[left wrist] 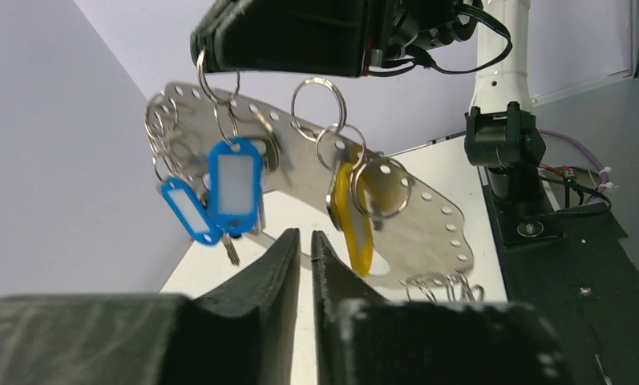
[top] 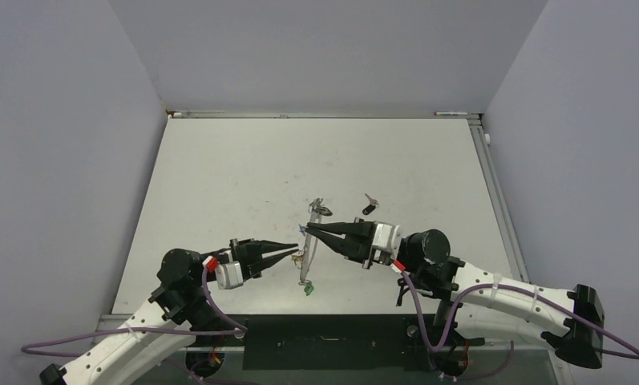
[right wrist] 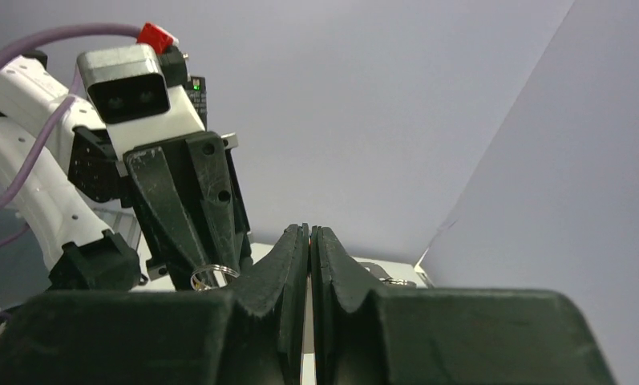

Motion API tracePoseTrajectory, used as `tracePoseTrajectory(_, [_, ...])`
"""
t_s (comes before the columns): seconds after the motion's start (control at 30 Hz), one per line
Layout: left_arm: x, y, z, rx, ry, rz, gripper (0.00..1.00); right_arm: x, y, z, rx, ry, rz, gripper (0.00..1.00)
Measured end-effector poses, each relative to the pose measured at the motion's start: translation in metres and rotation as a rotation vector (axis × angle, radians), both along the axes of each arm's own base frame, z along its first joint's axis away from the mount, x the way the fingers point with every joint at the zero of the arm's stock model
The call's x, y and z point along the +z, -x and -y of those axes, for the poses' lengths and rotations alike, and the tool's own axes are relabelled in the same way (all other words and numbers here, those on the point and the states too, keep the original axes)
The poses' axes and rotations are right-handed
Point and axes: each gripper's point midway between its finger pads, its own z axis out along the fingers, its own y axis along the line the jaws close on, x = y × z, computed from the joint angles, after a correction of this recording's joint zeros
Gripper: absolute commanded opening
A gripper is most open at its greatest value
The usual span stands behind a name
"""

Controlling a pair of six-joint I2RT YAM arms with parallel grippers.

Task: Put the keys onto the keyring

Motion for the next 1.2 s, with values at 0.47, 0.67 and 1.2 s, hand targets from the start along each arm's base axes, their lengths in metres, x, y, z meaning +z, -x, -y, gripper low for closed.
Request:
tracePoseTrajectory(0.47, [0.018,-0.001,-0.021,0.086,0.082,0.068,0.60,-0.010,-0.001,-0.002,0.085,0.002,-0.037,0.05])
tracePoseTrajectory(0.67, [0.019,0.001,-0.023,0.080,0.096,0.073,0.56,-0.018,0.002,-0.002,0.140,0.015,-0.075,0.05])
tracePoseTrajectory(1.2, [0.033,0.013,-0.026,0.004,0.173,0.057,0.45,-0.028,0.015,-0.012,0.249,0.041,-0.113,0.05])
